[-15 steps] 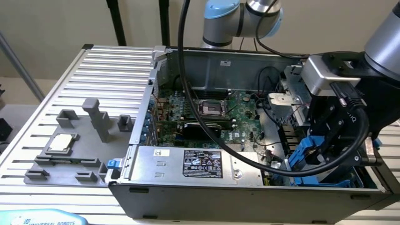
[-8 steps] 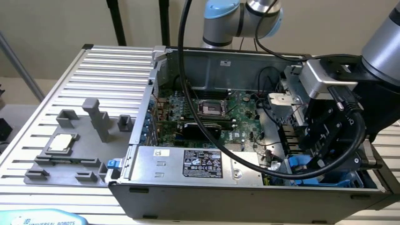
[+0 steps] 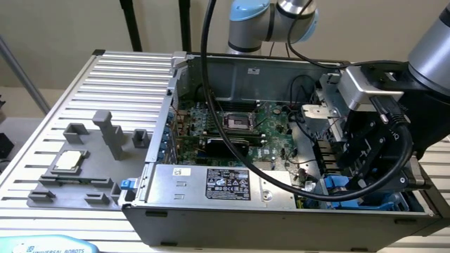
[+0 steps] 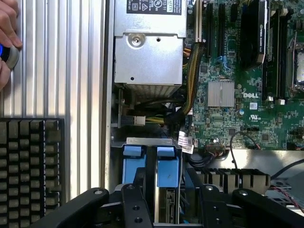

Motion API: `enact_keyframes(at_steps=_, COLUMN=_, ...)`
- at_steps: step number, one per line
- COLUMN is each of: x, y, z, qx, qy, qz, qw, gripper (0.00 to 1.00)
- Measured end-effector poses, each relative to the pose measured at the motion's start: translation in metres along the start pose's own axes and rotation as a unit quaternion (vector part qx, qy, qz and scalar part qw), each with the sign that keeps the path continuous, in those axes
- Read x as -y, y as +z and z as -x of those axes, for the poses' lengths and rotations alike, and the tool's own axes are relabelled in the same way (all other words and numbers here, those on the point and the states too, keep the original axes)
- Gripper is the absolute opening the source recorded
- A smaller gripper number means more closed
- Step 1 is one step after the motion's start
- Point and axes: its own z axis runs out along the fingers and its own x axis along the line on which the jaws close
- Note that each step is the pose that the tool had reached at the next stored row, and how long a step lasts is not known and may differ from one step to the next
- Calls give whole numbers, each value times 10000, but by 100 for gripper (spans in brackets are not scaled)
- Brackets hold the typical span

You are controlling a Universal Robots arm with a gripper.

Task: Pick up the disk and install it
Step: 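Insert the disk into the insertion slot, then insert the first disk wire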

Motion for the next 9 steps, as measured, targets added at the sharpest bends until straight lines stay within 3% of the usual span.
enact_keyframes(at_steps=4, x=3, y=-22, z=0, qx=10, qy=-1, qz=0, qw=10000, gripper=47)
enact_keyframes(at_steps=6, x=3, y=-23, z=0, qx=41, qy=-3, qz=0, qw=10000, gripper=47)
enact_keyframes(at_steps=9, x=3, y=-24, z=0, qx=46, qy=-4, qz=0, qw=10000, gripper=47)
